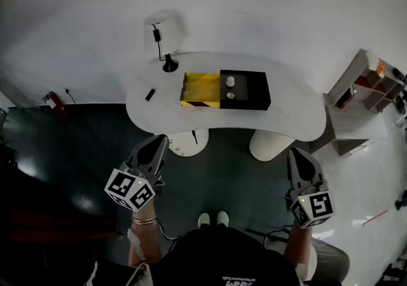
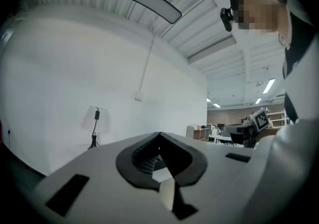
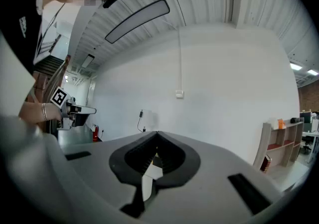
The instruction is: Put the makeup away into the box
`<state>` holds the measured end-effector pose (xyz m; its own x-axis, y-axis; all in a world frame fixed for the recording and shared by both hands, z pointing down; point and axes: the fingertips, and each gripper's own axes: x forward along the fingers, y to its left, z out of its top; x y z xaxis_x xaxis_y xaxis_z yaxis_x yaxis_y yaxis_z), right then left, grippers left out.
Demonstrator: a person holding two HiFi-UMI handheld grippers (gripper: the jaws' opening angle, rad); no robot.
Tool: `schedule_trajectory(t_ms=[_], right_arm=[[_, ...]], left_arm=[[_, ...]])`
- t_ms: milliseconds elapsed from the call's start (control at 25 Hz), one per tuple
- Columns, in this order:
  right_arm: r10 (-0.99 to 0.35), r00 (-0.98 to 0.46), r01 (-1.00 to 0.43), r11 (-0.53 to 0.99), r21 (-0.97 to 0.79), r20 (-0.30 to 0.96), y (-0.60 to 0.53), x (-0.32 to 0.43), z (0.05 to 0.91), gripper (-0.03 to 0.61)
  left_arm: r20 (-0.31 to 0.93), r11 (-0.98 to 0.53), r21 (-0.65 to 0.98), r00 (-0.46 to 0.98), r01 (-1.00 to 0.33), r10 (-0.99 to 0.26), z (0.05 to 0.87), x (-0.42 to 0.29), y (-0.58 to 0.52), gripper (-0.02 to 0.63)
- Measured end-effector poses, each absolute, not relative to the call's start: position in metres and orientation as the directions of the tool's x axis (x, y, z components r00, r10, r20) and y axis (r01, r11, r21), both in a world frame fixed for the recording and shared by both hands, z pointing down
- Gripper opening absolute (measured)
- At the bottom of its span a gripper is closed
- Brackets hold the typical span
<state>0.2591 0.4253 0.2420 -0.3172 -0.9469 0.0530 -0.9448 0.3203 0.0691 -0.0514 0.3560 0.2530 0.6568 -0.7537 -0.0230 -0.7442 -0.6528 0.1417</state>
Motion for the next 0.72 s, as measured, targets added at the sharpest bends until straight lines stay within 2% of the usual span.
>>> schedule_trajectory(t_ms=[280, 720], right_arm=[[-0.952, -0.297, -0.949, 0.303, 0.085, 0.077, 0.434, 0.27, 0.249, 0.017], [-0.923, -0.381, -0.925, 0.38, -0.022, 0.057, 0.449, 0.267, 0.253, 0.017]], left_arm=[[-0.016, -0.644, 0.139, 0.648, -0.753, -0.761, 0.258, -0.04, 0.359, 0.017], [0.008, -0.636, 0.152, 0.645, -0.756, -0.764, 0.262, -0.037, 0.377, 0.017]])
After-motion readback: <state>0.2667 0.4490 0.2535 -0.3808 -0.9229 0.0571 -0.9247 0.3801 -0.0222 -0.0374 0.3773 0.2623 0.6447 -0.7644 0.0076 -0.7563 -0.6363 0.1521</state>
